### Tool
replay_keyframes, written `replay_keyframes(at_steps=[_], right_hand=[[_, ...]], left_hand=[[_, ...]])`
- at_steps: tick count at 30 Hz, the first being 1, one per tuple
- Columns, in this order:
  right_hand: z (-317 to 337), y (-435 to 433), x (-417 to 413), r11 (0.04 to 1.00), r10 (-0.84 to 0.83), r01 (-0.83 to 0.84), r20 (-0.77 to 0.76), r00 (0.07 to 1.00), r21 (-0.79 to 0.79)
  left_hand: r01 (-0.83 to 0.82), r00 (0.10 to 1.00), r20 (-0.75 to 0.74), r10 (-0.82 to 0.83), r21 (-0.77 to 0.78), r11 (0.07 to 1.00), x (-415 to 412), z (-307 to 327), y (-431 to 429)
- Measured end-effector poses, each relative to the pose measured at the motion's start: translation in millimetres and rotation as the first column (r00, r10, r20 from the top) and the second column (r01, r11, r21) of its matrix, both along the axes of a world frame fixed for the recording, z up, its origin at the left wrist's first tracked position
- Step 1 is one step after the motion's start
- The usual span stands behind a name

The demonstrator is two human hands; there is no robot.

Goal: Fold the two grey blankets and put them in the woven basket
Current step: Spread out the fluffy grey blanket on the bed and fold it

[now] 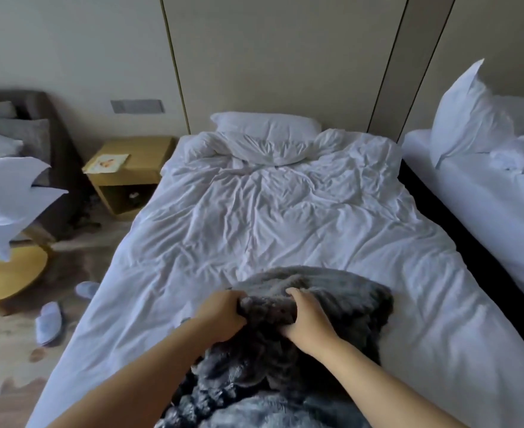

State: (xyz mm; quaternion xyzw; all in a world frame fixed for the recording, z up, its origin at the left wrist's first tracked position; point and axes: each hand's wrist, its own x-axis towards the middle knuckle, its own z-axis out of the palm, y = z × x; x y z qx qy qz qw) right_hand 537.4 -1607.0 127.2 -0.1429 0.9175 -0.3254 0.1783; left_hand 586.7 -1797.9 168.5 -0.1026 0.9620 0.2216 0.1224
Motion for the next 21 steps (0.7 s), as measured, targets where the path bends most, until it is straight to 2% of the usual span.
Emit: replay_keyframes(at_steps=[2,3,6,8,10,11,13,14,15,16,17,18,19,20,21], right_hand=[[-28,19,3,0.981,-0.064,0.031,0.167,0.984,0.193],[-38,27,6,0.974,-0.082,0.028,0.234,0.969,0.224],[-60,48,9,0.988,-0.110,0.062,0.347,0.931,0.144],[-62,45,7,0.984,-0.176,0.170,0.413,0.894,0.051],[-53,30,3,0.971,-0.230,0.236,0.374,0.898,0.032],[-45,20,-1,0.976,-0.210,0.217,0.298,0.931,0.011],[-19,6,-16,0.985,-0.151,0.153,0.025,0.988,-0.077],[1,3,-27,0.975,-0.178,0.165,-0.073,0.981,-0.150],[25,2,-41,0.951,-0.224,0.195,-0.105,0.969,-0.240],[52,3,-56,0.916,-0.266,0.224,-0.085,0.960,-0.333],[80,7,-71,0.878,-0.275,0.231,-0.048,0.960,-0.419],[108,13,-84,0.837,-0.257,0.214,-0.017,0.966,-0.504],[136,20,-95,0.802,-0.198,0.164,0.004,0.980,-0.575],[160,29,-101,0.784,-0.074,0.073,0.023,0.997,-0.616],[178,39,-105,0.785,0.094,-0.040,0.055,0.994,-0.618]], left_hand=[[-0.058,0.997,-0.045,0.068,0.194,0.979,9,-9,-7],[-0.080,0.991,-0.074,0.110,0.326,0.942,14,-10,-9],[-0.130,0.956,-0.109,0.273,0.675,0.726,23,6,-16],[-0.141,0.931,-0.083,0.356,0.817,0.559,21,26,-19],[-0.126,0.919,-0.035,0.392,0.917,0.378,16,50,-18],[-0.125,0.917,-0.006,0.398,0.945,0.302,13,62,-17],[-0.117,0.914,0.010,0.405,0.964,0.239,6,86,-18],[-0.098,0.913,-0.022,0.407,0.958,0.270,2,99,-20],[-0.065,0.910,-0.086,0.406,0.937,0.344,-2,113,-25],[-0.032,0.898,-0.187,0.400,0.876,0.482,-7,126,-34],[-0.024,0.874,-0.308,0.375,0.746,0.666,-13,138,-45],[-0.059,0.851,-0.412,0.325,0.540,0.839,-18,149,-58],[-0.131,0.835,-0.479,0.272,0.307,0.943,-22,159,-72],[-0.217,0.822,-0.509,0.256,0.136,0.967,-24,166,-86],[-0.288,0.808,-0.522,0.275,0.057,0.956,-23,170,-98]])
